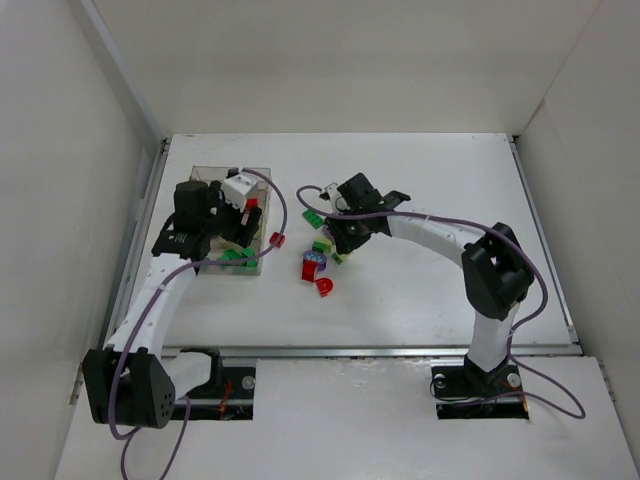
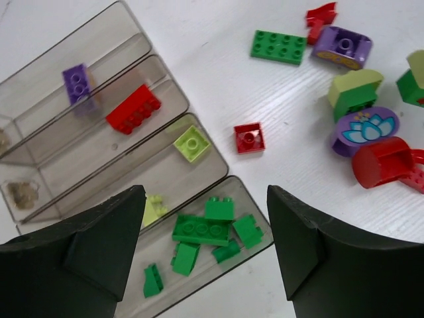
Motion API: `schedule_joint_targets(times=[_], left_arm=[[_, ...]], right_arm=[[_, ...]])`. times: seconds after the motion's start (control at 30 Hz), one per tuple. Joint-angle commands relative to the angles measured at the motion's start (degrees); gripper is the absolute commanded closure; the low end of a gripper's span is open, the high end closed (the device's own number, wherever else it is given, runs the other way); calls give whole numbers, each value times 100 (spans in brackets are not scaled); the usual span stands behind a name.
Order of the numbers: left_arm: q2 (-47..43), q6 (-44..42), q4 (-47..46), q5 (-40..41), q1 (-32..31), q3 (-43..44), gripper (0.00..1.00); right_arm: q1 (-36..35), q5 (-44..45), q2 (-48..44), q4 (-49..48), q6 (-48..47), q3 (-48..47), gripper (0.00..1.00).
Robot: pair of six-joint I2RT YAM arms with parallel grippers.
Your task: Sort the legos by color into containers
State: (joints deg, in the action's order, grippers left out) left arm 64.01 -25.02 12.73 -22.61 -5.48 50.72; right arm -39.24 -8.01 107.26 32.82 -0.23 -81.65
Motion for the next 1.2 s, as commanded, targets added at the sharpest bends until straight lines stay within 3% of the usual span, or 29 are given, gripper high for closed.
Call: schedule_joint_targets(times=[0.0,0.17,0.4,0.7,0.87,1.07,1.17], left_arm=[[32,-346,-218,-445,-234,368,29],[384,-810,-218,-901,-717,631,29],[613,-1866,142,-1639,-1605,1001,16],[613,-1955,-929,-1668,-2448,870,7],[666,-1472,-1623,-993,-2722,870,7],[771,-1533,-1572,-1131,-2836,922,11],[833,-1480,-1572,-1131,-2889,922,19]], right_arm=[[-22,-104,-382,-83,172,-211,100],[109,-402,-592,-83,523,-211,100],[672,-1220,-1734,-802,1392,140,100],[734,-1423,-2332,-1049,2017,140,100],[681,-1423,-2490,-1102,2141,193,100],[681,-1475,-2596,-1286,2264,324,100],[629,-1546,-2596,-1287,2325,325,100]])
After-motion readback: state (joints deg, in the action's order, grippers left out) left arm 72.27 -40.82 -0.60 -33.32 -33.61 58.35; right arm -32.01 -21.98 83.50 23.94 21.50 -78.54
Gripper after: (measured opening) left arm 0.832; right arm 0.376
